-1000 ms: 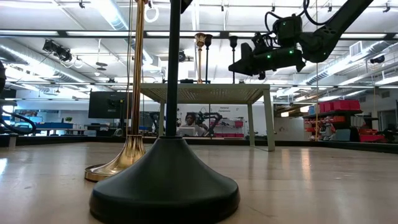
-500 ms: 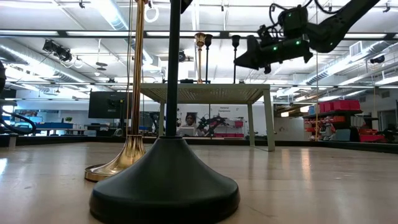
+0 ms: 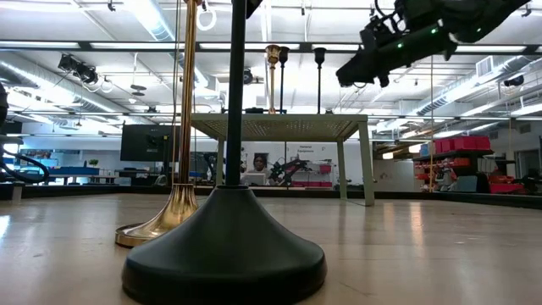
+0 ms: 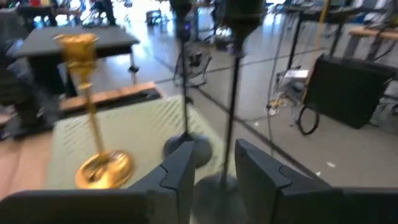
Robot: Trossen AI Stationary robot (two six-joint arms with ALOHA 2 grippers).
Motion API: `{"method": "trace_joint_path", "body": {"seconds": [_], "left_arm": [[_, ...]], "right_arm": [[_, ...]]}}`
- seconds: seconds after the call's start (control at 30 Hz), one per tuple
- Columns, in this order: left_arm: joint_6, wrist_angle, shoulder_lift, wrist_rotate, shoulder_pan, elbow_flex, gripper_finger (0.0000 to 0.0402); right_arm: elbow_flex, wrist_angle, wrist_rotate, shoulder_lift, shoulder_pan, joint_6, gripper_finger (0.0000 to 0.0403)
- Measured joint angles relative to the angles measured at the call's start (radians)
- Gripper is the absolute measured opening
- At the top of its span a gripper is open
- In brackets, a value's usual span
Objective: Pick & Place candle stick holders
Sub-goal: Put the right gold candle holder on the shelf aligned with the other gold candle holder
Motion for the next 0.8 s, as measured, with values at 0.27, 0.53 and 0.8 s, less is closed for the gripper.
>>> {"method": "trace_joint_path", "body": {"seconds": [0.27,0.53,0.8], "left_arm": [[0.003,-0.020,0.000,0.011,0.000,0.000,0.0115],[0.005,-0.054,0.000,0.075,-0.008,0.000,0.0115],[0.045,-0.118,0.000,0.128,-0.078,0.000,0.0115]], "right_arm": [[0.000,-0.220,-0.024,-0.132,0.120,-0.003,0.0123],[0.000,-0.264,-0.246,-0.205,0.296,0.060,0.0123],[-0.031,-0.242,-0.302,-0.205,0.489,0.133,0.0123]]}}
